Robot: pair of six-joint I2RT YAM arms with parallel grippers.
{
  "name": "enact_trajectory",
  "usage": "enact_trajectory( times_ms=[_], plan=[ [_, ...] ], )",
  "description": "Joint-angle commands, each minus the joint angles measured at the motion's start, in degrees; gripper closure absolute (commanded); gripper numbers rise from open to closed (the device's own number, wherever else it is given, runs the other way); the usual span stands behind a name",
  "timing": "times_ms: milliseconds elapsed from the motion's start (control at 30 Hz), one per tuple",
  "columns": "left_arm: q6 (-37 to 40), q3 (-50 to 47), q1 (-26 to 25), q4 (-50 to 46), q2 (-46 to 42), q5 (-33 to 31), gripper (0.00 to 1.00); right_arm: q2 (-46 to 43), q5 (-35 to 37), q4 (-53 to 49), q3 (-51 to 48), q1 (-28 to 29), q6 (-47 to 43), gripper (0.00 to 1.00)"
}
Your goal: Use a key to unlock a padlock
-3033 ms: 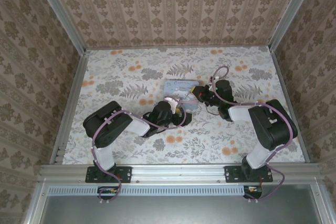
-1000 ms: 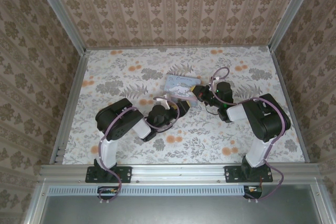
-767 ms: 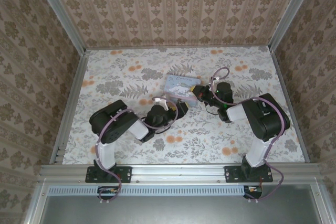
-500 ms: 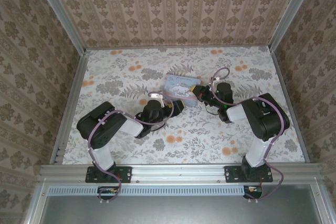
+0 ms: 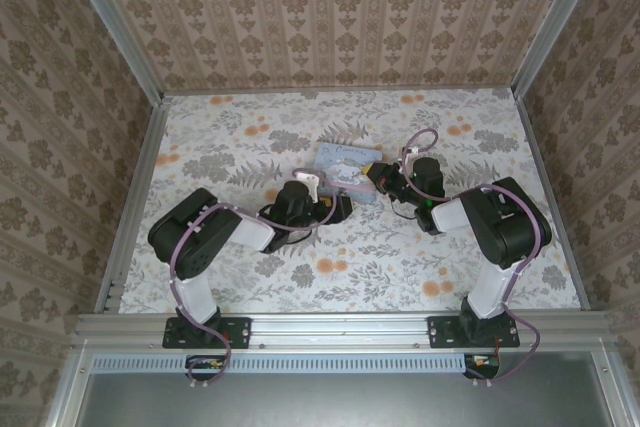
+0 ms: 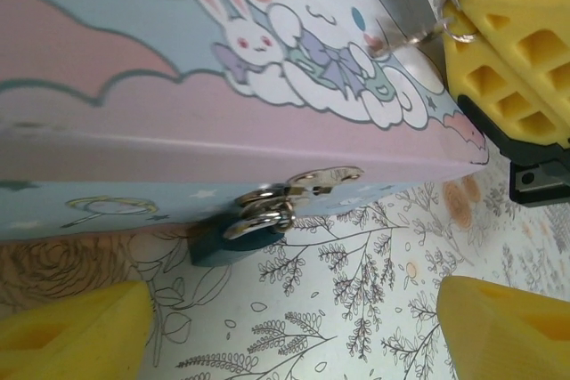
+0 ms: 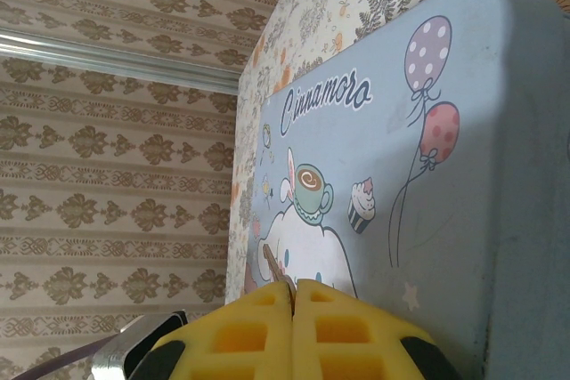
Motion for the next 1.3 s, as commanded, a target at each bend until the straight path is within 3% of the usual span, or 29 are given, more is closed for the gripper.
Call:
enact_trajectory(
  times_ms=[0,433,767,1000,1267],
  plan=[
    [5.17,2.61,-0.89,-3.97,1.5,1.13,0.15,3.39,-0.36,-7.37,-1.72,-0.09,-0.17,1.0],
    [8.64,4.17,-1.39,-6.44,3.44,-4.82,0.16,3.58,-0.54,-7.34,-1.61,-0.07,-0.03,1.0],
    [10.78,7.95,-2.43,-8.38,5.4,-5.63,0.16,3.76,-0.62,-7.41,-1.43,-0.08,0.11,1.0],
    [10.23,9.9,-3.62,-7.69,7.23,-3.38,0.16,3.67,-0.56,-7.42,-1.53,-0.07,0.11,1.0],
    [3.46,5.92,-2.62,1.39,5.8,0.2,0.15,3.87,-0.52,-7.34,-1.78,-0.09,-0.05,1.0]
  ],
)
